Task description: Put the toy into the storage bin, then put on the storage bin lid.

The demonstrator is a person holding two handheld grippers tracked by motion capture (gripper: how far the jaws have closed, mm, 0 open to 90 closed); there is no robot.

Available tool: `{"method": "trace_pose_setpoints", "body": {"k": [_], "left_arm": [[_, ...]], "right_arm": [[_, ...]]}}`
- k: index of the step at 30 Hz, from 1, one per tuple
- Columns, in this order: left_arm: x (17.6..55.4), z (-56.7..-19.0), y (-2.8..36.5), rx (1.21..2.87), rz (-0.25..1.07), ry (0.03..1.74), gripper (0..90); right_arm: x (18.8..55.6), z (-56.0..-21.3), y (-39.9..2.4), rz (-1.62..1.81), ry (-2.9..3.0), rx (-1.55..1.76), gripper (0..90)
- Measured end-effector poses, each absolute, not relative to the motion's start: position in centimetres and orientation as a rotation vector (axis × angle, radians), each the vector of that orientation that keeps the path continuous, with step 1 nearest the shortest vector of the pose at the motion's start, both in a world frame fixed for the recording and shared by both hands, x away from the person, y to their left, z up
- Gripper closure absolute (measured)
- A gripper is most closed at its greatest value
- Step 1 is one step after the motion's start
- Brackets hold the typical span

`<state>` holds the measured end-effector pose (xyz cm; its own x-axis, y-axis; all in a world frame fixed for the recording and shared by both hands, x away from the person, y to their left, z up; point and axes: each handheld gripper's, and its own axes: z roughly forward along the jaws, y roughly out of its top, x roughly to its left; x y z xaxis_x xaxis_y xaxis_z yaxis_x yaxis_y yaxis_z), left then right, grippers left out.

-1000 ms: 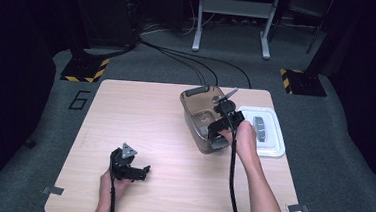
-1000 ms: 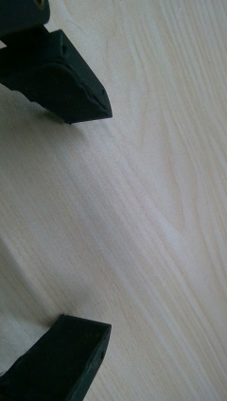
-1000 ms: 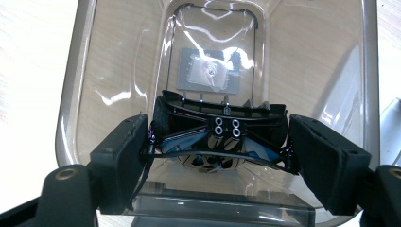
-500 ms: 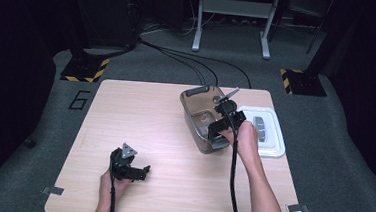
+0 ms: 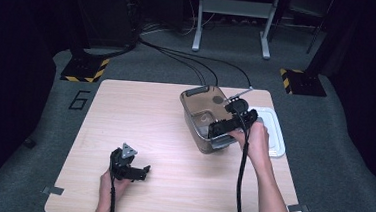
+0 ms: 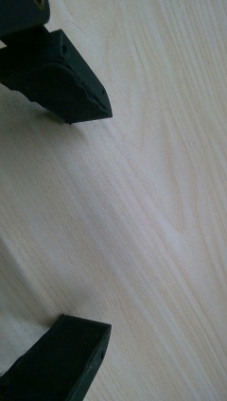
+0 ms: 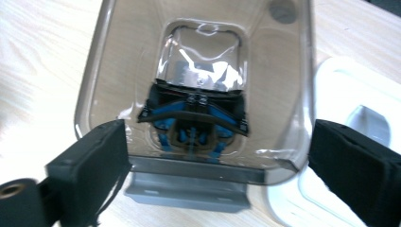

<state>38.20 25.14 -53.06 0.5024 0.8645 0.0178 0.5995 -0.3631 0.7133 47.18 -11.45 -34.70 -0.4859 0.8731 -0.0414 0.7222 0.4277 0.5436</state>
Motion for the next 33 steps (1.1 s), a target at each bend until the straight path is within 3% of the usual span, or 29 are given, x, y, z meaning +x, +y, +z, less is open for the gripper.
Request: {"method": "trace_pose_setpoints", "body": {"k": [14,33], "left_arm": [[38.2,-53.1,25.1,2.094,0.522,1.195,1.4],[38.2,-53.1,25.1,2.096,0.523,1.192,1.4]], "right_arm": [[46.7,-34.6,-18.2,0.724,2.230,1.488,0.0],[49.1,-40.9,-24.0,0.673,2.129,1.680,0.0]]}}
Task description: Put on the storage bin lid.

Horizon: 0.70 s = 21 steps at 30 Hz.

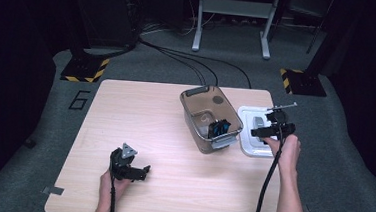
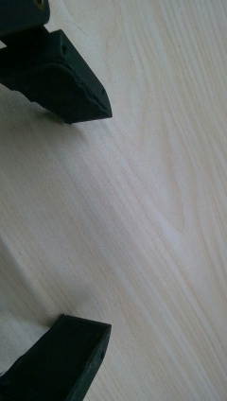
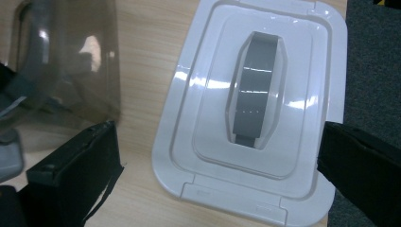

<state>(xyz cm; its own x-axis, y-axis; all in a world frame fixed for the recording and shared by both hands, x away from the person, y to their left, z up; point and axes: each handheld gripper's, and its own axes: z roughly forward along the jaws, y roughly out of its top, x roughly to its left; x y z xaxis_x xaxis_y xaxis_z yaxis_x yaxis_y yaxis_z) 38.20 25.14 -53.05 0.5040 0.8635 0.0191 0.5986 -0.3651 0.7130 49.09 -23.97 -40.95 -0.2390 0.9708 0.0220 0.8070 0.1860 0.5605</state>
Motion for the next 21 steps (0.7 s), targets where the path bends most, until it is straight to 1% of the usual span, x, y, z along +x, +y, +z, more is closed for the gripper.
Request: {"method": "trace_pose_setpoints", "body": {"k": [6,8,11,12,13,15,21], "left_arm": [[38.2,-53.1,25.1,2.094,0.523,1.194,1.4],[38.2,-53.1,25.1,2.094,0.523,1.194,1.4],[38.2,-53.1,25.1,2.094,0.523,1.194,1.4],[38.2,-53.1,25.1,2.095,0.523,1.193,1.4],[38.2,-53.1,25.1,2.094,0.523,1.194,1.4],[38.2,-53.1,25.1,2.094,0.522,1.194,1.4],[38.2,-53.1,25.1,2.094,0.522,1.194,1.4]], "right_arm": [[50.1,-42.9,-24.4,0.643,2.104,1.699,0.0],[50.5,-43.6,-24.5,0.642,2.097,1.712,2.1],[51.1,-44.8,-24.7,0.647,2.082,1.729,9.5],[51.3,-45.1,-24.7,0.654,2.077,1.742,13.9],[51.5,-45.5,-24.7,0.656,2.064,1.741,14.6],[52.0,-46.1,-24.9,0.663,2.048,1.754,21.0],[52.9,-47.3,-24.7,0.637,2.006,1.749,34.0]]}}
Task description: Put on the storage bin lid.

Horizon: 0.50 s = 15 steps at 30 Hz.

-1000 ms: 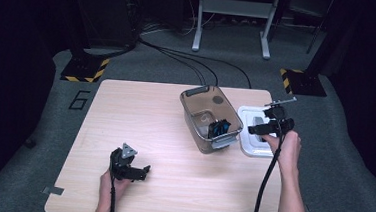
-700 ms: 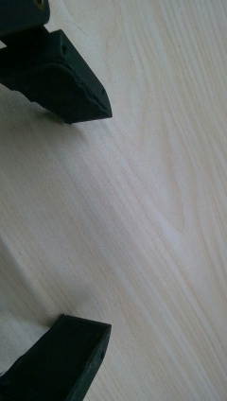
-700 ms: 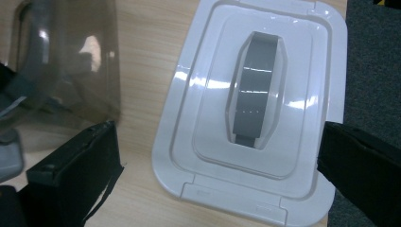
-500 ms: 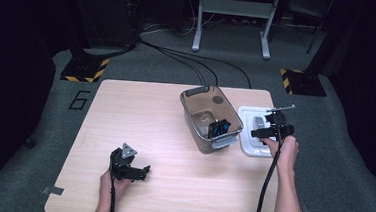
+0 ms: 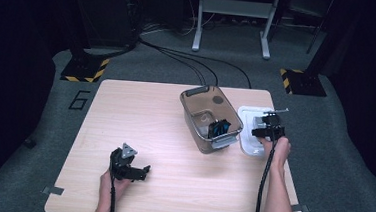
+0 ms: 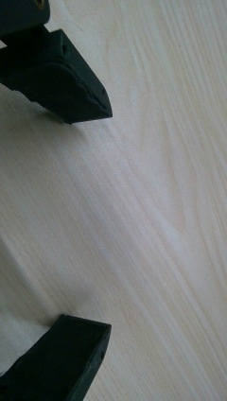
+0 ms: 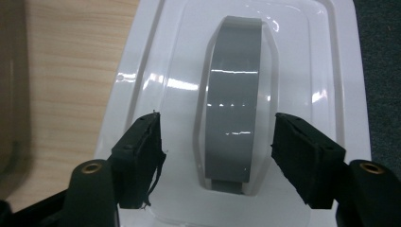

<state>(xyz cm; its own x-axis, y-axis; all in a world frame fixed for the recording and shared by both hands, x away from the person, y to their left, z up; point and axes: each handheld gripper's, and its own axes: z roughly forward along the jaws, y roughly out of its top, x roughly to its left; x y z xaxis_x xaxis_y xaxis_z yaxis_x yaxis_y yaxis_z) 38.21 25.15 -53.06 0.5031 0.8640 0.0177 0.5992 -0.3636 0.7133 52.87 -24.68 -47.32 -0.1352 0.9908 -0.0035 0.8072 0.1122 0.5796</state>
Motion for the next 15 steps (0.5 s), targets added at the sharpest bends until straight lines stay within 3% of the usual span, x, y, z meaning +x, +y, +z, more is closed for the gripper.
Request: {"method": "trace_pose_setpoints", "body": {"k": [8,15], "left_arm": [[38.21,-53.06,25.14,2.093,0.523,1.194,1.4],[38.21,-53.06,25.15,2.094,0.522,1.194,1.4]], "right_arm": [[53.42,-48.24,-24.44,0.612,1.945,1.740,60.4],[53.57,-48.40,-24.21,0.600,1.917,1.726,66.6]]}}
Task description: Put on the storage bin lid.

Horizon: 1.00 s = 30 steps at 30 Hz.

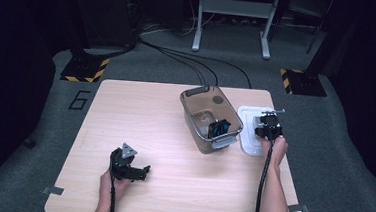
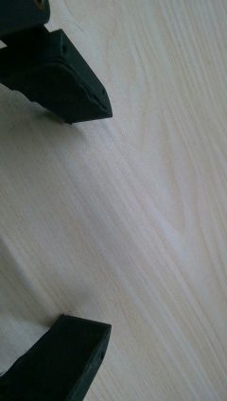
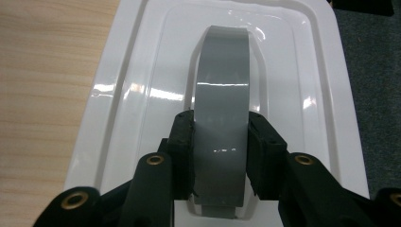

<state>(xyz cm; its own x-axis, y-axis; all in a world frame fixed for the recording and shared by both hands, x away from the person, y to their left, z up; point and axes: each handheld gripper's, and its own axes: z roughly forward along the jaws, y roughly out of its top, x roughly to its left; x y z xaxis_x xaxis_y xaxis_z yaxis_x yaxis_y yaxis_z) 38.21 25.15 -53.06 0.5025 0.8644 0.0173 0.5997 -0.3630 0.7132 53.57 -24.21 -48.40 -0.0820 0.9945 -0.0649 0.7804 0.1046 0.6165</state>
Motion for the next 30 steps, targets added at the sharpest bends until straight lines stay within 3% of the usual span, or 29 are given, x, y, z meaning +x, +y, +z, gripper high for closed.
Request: {"method": "trace_pose_setpoints", "body": {"k": [17,30], "left_arm": [[38.3,-53.1,25.0,2.068,0.525,1.204,1.4],[38.3,-53.1,25.0,2.067,0.525,1.204,1.4]], "right_arm": [[52.4,-46.2,-24.6,0.625,1.915,1.697,67.2],[51.0,-42.3,-25.1,0.644,1.907,1.638,67.3]]}}
